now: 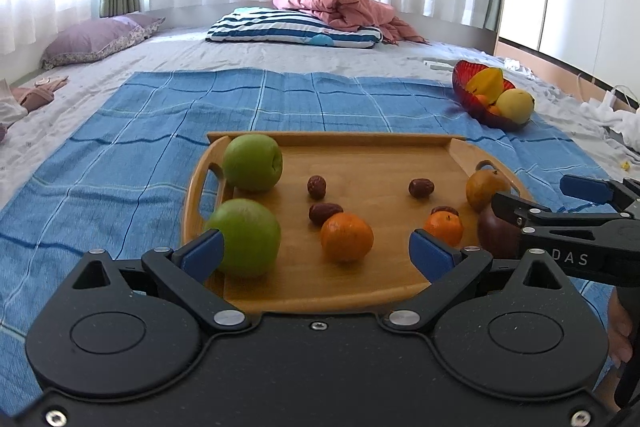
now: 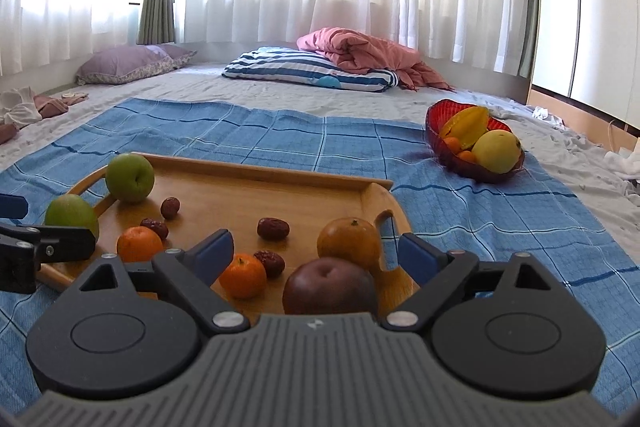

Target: Organize fruits

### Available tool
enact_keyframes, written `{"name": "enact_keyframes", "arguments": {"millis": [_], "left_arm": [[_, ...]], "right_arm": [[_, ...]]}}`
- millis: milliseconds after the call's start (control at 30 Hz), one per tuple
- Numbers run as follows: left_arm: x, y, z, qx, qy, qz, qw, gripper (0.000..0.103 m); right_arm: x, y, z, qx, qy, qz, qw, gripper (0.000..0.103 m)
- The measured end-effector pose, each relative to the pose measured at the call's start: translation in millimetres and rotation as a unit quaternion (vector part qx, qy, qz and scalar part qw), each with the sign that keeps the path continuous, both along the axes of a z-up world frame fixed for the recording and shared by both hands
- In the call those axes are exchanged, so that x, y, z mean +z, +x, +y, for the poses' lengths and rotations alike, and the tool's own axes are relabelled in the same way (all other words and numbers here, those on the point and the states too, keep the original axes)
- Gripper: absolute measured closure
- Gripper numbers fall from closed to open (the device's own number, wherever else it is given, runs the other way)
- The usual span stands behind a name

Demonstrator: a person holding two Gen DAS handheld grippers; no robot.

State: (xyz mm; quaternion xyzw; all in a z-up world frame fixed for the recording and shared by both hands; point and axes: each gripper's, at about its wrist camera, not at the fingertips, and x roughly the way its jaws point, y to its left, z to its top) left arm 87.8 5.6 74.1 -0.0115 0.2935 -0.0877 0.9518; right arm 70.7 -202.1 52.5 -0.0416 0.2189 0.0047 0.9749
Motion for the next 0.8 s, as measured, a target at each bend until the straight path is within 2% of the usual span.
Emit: {"name": "enact_keyframes", "arguments": {"millis": [367, 800], "left_arm": [[-19, -20, 2, 0.012, -0.003, 0.011, 0.9999, 0.003], [-45, -32, 7, 0.028, 0.001, 0.025, 0.9993, 0.003]], "right_arm": [[-15, -29, 5, -0.003, -0.002, -0.024, 1.000, 0.004], [-39, -52, 4, -0.003, 0.007, -0.011, 1.000, 0.002]]}}
